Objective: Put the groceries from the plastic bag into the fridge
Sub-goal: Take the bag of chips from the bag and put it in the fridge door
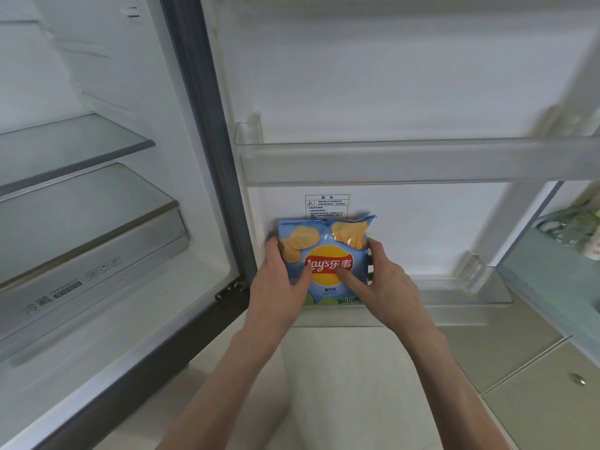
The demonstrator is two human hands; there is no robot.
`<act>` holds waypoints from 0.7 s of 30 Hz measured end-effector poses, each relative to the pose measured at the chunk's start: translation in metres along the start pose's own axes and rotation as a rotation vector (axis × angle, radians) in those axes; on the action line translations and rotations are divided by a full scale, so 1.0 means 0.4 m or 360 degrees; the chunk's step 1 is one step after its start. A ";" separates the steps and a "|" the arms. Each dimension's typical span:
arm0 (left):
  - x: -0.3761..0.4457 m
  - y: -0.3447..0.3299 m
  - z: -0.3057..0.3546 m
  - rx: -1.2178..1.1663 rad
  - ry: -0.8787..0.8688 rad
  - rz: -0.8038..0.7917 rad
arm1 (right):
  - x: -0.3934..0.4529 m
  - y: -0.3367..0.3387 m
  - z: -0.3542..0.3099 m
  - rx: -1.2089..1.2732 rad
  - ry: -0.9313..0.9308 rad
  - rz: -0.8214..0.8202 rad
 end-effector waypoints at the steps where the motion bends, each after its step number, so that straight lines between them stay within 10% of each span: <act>1: -0.003 0.001 0.003 0.0011 0.0003 0.0008 | -0.001 0.004 0.000 -0.0027 -0.0003 0.0015; 21: -0.207 0.070 0.125 0.1016 -0.0217 0.0049 | -0.170 0.109 -0.010 -0.0349 0.0843 0.0459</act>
Point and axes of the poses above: each hand's wrist, its own x-axis towards the middle knuckle, its own y-axis out of the back of the hand, z = x × y, the point moved 4 cm from there along x, towards the middle knuckle, and after that the axes turned 9 degrees about -y, right-handed, at the moved point
